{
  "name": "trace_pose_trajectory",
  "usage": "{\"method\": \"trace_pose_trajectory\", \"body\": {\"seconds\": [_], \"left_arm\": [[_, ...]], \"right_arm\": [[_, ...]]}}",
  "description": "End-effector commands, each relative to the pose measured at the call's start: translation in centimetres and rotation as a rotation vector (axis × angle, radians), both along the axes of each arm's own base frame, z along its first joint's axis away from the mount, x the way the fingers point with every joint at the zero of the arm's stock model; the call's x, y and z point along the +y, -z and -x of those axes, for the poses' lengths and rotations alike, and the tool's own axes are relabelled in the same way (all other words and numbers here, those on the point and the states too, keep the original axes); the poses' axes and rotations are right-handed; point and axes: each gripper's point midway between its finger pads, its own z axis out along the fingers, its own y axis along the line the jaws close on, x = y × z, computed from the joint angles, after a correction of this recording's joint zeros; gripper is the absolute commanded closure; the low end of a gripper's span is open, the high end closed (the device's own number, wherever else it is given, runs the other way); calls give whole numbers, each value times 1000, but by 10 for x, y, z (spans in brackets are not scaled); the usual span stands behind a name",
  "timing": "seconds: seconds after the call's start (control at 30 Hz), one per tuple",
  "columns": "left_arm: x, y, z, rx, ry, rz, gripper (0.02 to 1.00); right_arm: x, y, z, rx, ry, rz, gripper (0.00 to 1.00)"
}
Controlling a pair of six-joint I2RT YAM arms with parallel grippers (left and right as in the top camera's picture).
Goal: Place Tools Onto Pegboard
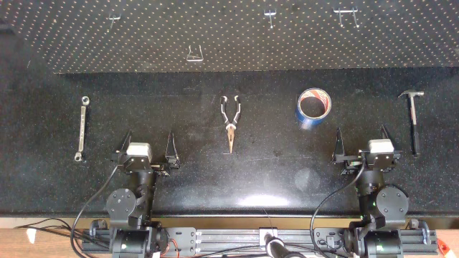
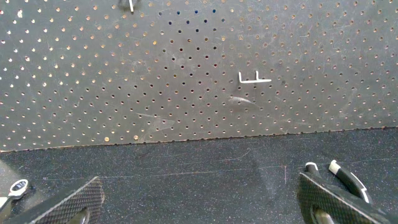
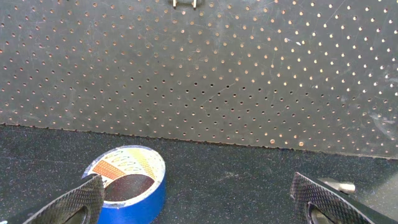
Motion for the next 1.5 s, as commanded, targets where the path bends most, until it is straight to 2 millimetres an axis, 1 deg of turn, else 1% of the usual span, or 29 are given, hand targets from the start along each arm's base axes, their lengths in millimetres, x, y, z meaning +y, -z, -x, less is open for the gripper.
{"method": "trace_pose_trajectory", "body": {"seconds": [0.03, 0.93, 0.97, 1.0, 1.03, 1.07, 1.1, 1.13, 1.17, 1.2, 1.23, 1.27, 1.33, 1.4, 1.43, 1.5], "left_arm": [[-4, -1, 1, -3, 22, 15, 23], [-4, -1, -1, -2, 25, 15, 23], [-3, -9, -5, 4, 22, 16, 23], [1, -29, -14, 20, 6, 15, 25], [8, -59, -29, 53, -22, 16, 25], [14, -81, -40, 92, -40, 14, 25], [19, -95, -49, 150, -55, 18, 25], [23, -107, -54, 258, -67, 24, 25], [23, -116, -56, 312, -66, 27, 25], [23, -127, -58, 319, -67, 27, 25], [23, -136, -58, 310, -67, 27, 25], [23, -137, -56, 319, -67, 27, 25], [23, -129, -51, 360, -67, 29, 25], [23, -128, -51, 363, -67, 26, 25], [23, -131, -51, 359, -67, 26, 23], [23, -147, -51, 323, -70, 23, 25]], "right_arm": [[0, 1, 0, 1, -4, 10, 31], [0, 1, 0, 1, -4, 9, 31], [0, 1, 0, 1, -4, 9, 31], [0, 1, 0, 1, -4, 9, 31], [0, 1, 0, 1, -4, 9, 31], [0, 1, 0, 1, -4, 9, 31], [0, 1, 0, 1, -4, 9, 31], [0, 1, 0, 1, -4, 9, 31], [0, 1, 0, 1, -4, 9, 31], [0, 1, 0, 1, -4, 9, 31], [0, 1, 0, 1, -4, 9, 31], [0, 1, 0, 1, -4, 9, 31], [0, 1, 0, 1, -4, 9, 31], [0, 1, 0, 1, -4, 9, 31], [0, 1, 0, 1, -4, 9, 31], [0, 1, 0, 1, -4, 9, 31]]}}
